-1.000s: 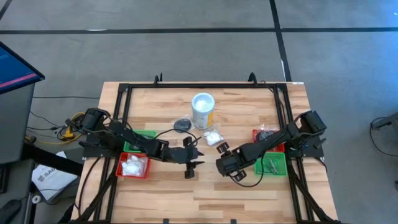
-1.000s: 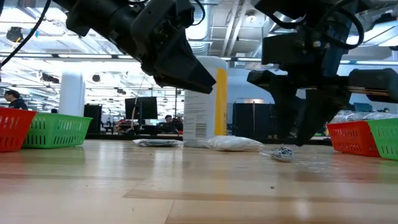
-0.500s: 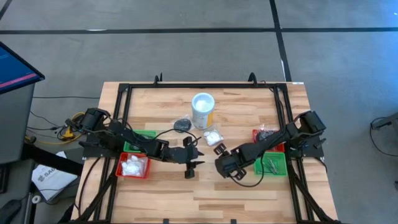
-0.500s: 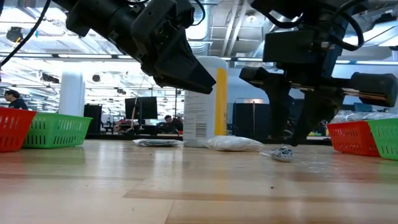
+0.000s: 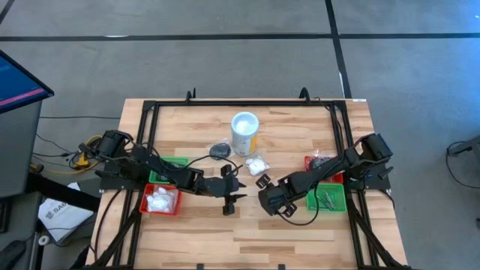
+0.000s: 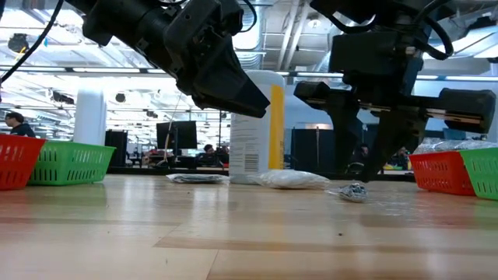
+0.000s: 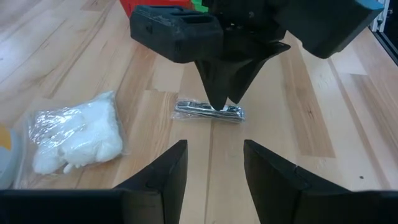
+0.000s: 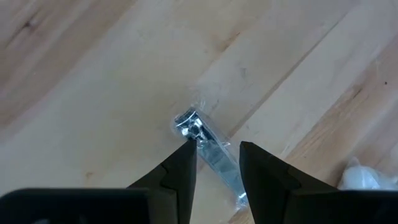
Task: Pick & Place Travel size toiletries
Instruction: Put the nail cutter into the right green bin
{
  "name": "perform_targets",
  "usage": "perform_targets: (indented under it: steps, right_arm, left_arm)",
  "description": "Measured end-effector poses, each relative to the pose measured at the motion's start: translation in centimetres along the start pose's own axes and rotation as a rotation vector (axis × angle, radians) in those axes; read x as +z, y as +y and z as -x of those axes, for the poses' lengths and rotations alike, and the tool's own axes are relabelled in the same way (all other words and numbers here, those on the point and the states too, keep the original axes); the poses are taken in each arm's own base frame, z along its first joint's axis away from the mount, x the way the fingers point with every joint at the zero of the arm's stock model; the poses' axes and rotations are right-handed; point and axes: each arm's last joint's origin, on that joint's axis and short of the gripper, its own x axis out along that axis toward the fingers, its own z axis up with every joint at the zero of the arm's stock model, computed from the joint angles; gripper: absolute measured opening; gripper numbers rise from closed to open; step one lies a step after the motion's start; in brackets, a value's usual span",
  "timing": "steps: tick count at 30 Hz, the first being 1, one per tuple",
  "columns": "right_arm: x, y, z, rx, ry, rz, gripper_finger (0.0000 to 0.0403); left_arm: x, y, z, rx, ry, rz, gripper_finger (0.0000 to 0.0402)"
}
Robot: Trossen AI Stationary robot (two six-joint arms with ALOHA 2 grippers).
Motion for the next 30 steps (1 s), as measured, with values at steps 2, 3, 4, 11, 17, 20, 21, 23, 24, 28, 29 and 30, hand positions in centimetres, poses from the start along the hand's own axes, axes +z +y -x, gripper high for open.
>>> perform_targets:
  steps: [2, 3, 4, 11, 17, 20, 21, 23, 24, 28, 29, 30]
  right_arm:
    - [0.1, 0.1, -0.7, 0.004, 0.007, 0.010, 0.0112]
    - [0.0, 0.2, -1.0, 0.011, 0.021, 0.022, 0.0112]
    - [-0.2, 0.3, -1.1, 0.021, 0.035, 0.029, 0.0112]
    - [0.3, 0.3, -2.6, 0.025, 0.050, 0.071, 0.0111]
    - [0.3, 0.1, -2.9, 0.039, 0.057, 0.036, 0.0090]
    - [0.2, 0.0, -3.0, 0.046, 0.057, 0.019, 0.0074]
    - [0.2, 0.0, -3.0, 0.052, 0.054, 0.008, 0.0069]
    - [0.2, -0.1, -3.0, 0.065, 0.049, -0.010, 0.0061]
    - [0.2, -0.1, -3.0, 0.069, 0.046, -0.012, 0.0058]
    - [0.1, -0.1, -3.0, 0.071, 0.046, -0.012, 0.0049]
    - [0.1, -0.1, -3.0, 0.071, 0.046, -0.014, 0.0049]
    - [0.1, -0.1, -3.0, 0.070, 0.046, -0.023, 0.0048]
  left_arm:
    - [0.0, 0.0, 0.0, 0.001, 0.000, 0.000, 0.0149]
    - [0.0, 0.0, 0.0, 0.001, 0.000, 0.000, 0.0149]
    - [0.0, 0.0, 0.0, 0.001, 0.000, 0.000, 0.0149]
    - [-0.1, 0.0, 0.0, 0.003, 0.004, -0.002, 0.0149]
    - [-0.1, 0.0, 0.0, 0.003, 0.004, -0.001, 0.0149]
    - [-0.1, 0.0, 0.0, 0.002, 0.004, -0.002, 0.0149]
    - [-0.1, 0.0, 0.0, 0.003, 0.004, -0.001, 0.0149]
    - [-0.1, 0.0, 0.0, 0.003, 0.004, -0.001, 0.0149]
    - [-0.1, 0.0, 0.0, 0.002, 0.004, -0.001, 0.0149]
    - [-0.1, 0.0, 0.0, 0.002, 0.004, -0.002, 0.0149]
    - [-0.1, 0.0, 0.0, 0.002, 0.004, -0.001, 0.0149]
    - [-0.1, 0.0, 0.0, 0.002, 0.004, -0.001, 0.0149]
